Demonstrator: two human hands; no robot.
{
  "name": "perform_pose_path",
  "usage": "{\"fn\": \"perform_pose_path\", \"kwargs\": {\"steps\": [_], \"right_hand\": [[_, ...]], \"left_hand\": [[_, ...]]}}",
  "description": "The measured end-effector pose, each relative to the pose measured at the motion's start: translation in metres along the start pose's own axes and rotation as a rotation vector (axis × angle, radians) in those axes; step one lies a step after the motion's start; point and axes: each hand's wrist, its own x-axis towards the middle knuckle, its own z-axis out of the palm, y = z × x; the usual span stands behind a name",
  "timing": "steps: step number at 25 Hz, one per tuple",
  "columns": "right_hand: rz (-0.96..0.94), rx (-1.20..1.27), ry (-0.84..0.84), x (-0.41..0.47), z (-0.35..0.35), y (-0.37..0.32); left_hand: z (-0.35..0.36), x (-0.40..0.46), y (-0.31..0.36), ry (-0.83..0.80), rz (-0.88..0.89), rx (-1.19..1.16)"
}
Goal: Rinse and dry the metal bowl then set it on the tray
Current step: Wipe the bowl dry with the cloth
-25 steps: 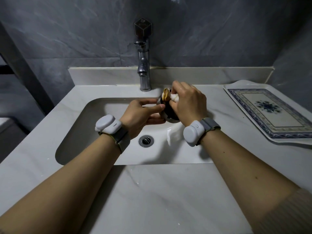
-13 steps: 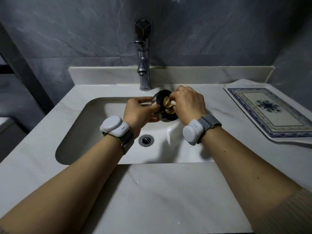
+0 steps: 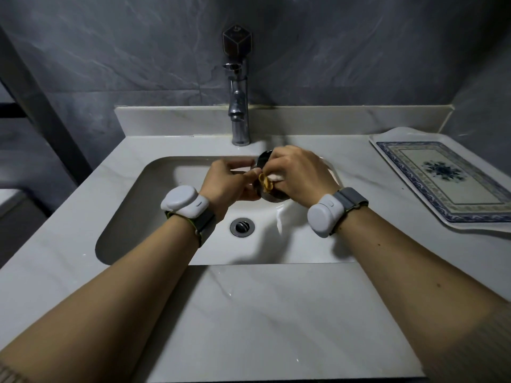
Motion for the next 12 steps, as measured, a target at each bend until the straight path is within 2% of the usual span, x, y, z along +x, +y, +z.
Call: {"fn": "perform_pose_path", "kwargs": {"steps": [3, 7, 12], "right_hand": [[0.059, 0.03, 0.118, 0.0005, 0.0015, -0.0001], [0.197, -0.053, 0.222, 0.0007, 0.0015, 0.0018], [0.339, -0.176, 0.294, 0.0017, 0.0004, 0.0012]], "left_hand": [[0.0008, -0.0014, 0.002, -0.07, -0.002, -0.034], [0.003, -0.0039, 0.0045, -0.129, 0.0, -0.098], [0.0082, -0.0045, 0.0056, -0.076, 0.012, -0.148]]}}
